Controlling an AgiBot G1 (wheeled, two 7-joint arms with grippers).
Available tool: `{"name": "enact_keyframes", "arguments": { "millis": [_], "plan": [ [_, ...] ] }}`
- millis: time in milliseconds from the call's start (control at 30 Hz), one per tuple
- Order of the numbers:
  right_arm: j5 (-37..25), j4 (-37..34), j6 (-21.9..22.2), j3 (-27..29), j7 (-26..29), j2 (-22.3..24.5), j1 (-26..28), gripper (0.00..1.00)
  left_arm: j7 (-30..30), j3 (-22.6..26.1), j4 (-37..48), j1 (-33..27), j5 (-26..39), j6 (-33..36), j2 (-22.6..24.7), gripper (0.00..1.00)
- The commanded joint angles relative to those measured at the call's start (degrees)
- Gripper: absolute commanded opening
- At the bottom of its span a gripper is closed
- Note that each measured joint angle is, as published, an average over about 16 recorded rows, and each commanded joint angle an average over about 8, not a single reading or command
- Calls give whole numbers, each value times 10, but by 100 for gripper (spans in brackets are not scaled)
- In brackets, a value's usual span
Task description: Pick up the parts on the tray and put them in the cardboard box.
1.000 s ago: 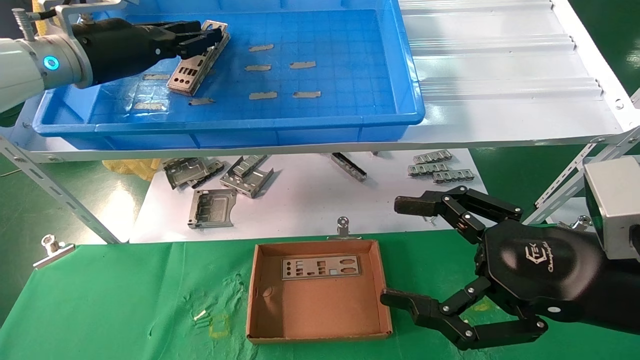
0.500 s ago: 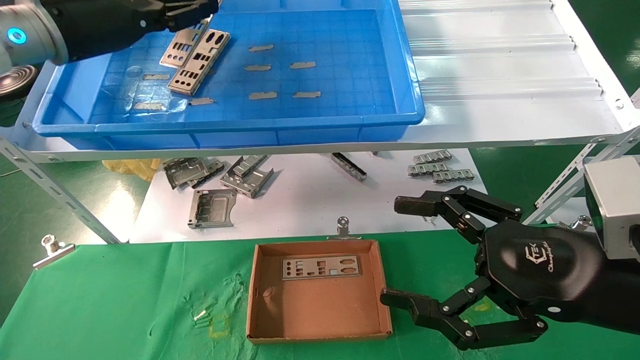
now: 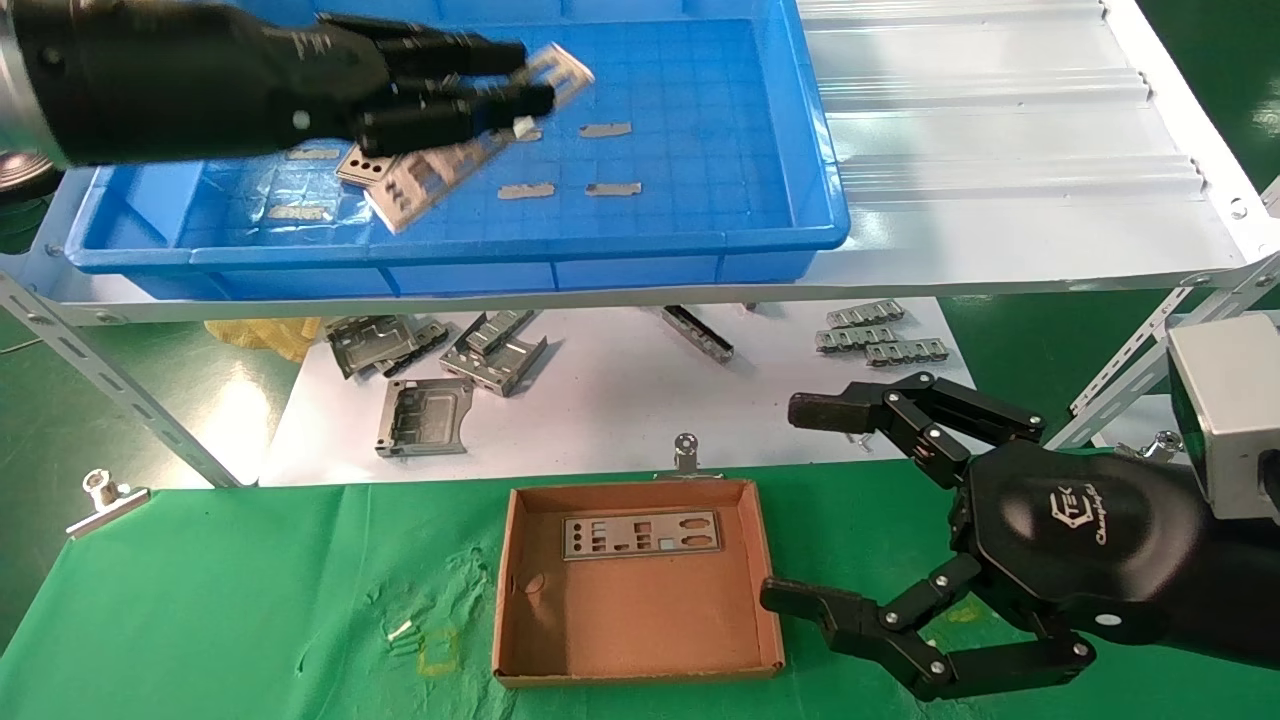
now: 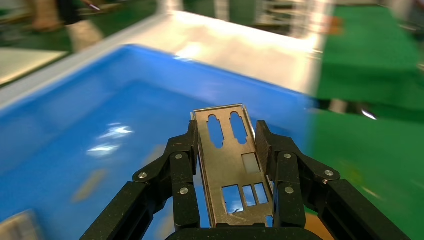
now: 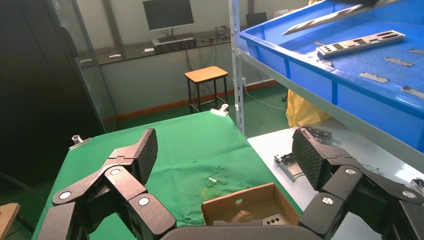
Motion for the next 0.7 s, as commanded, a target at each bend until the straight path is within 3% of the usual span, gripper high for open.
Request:
{"name": "enact_keyframes", "arguments": {
  "millis": [33,167,367,700],
  "plan": [
    [0,0,0,0,0,0,0,100,10,1,-13,1,3,46,-4,0],
    [0,0,0,0,0,0,0,100,15,35,-101,40,-22,72,-14,0],
    [0,0,0,0,0,0,0,100,26,114,-240,118,-55,57,-37,0],
    [0,0,0,0,0,0,0,100,191,140,-294,262,-12,-110,10,0]
  ]
}}
